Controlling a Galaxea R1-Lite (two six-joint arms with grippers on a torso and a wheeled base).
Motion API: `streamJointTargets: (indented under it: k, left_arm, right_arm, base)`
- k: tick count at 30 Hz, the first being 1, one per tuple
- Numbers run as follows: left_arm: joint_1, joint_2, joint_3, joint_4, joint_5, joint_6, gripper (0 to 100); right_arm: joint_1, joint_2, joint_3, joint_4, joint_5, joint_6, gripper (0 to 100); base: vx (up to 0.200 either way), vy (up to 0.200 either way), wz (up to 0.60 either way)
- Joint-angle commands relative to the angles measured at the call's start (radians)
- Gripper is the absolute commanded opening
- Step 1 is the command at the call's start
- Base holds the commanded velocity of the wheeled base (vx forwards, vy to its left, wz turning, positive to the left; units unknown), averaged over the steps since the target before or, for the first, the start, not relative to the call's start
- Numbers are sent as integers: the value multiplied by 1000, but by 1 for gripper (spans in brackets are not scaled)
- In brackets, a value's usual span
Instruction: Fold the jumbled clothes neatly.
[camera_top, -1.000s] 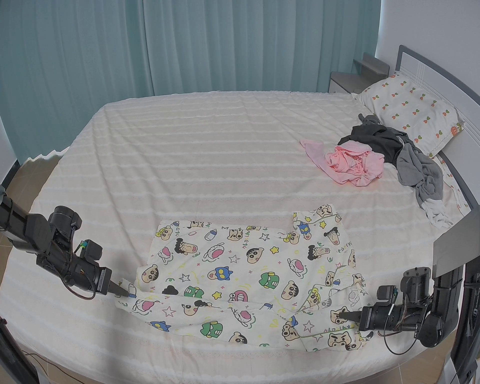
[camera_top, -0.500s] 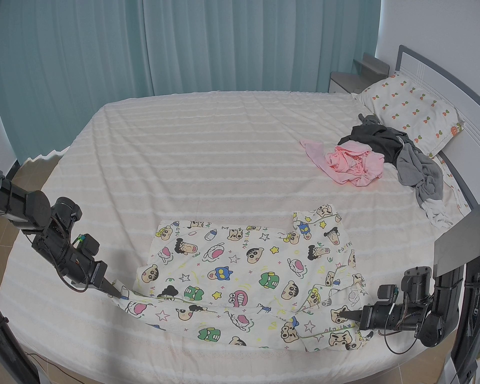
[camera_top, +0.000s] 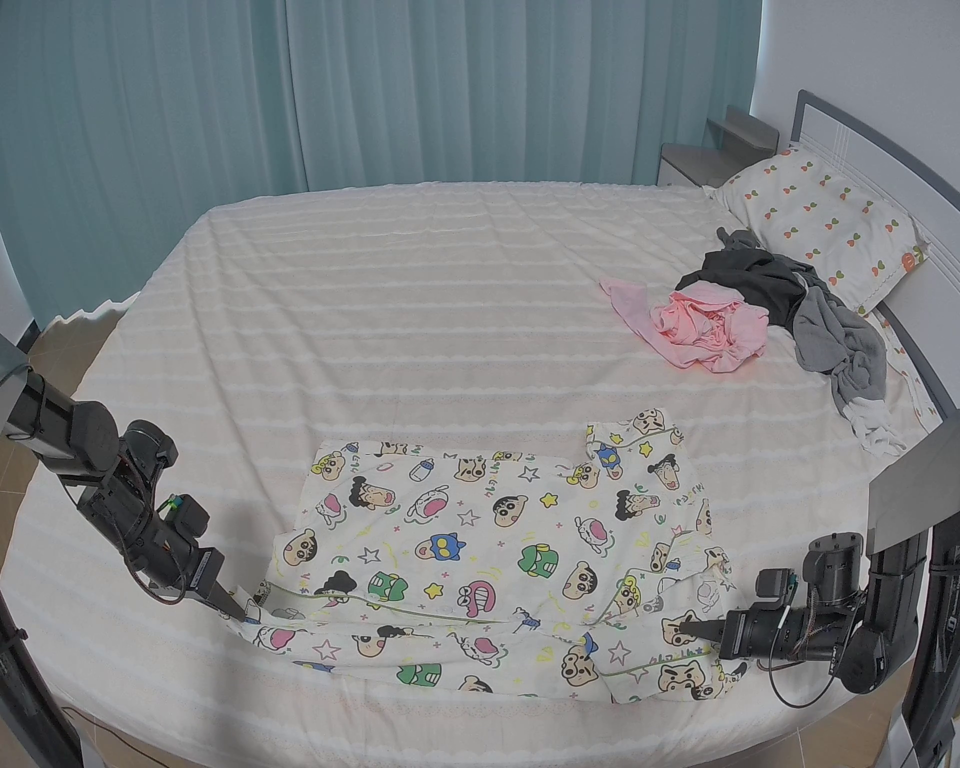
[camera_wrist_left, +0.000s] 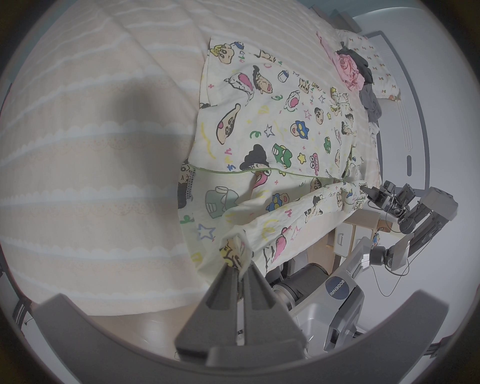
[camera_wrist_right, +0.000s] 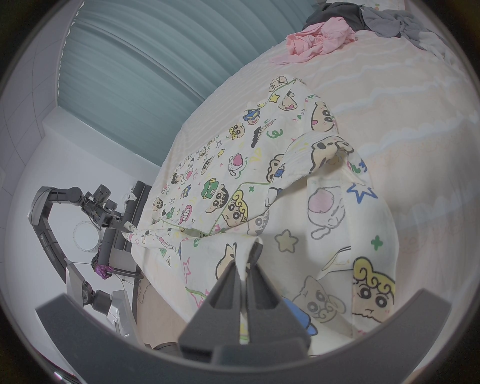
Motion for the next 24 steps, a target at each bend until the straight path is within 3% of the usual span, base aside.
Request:
streamJointTargets:
  k: [1, 15, 20, 24]
  left_arm:
    - [0, 40, -12, -4, -4, -1, 0]
    - [-6, 148, -110, -39, -22, -38, 0]
    - [-32, 184, -105, -172, -24, -147, 0]
    - [-35, 207, -105, -209, -21, -156, 0]
  right_arm:
    - [-3, 0, -1, -13, -1, 0, 0]
    - [-5, 0, -5, -13, -1, 16, 0]
    - [-5, 3, -8, -12, -1, 19, 0]
    - [-5, 5, -7, -13, -2, 19, 0]
  base:
    - [0, 0, 0]
    - [0, 0, 0]
    - [0, 0, 0]
    - [0, 0, 0]
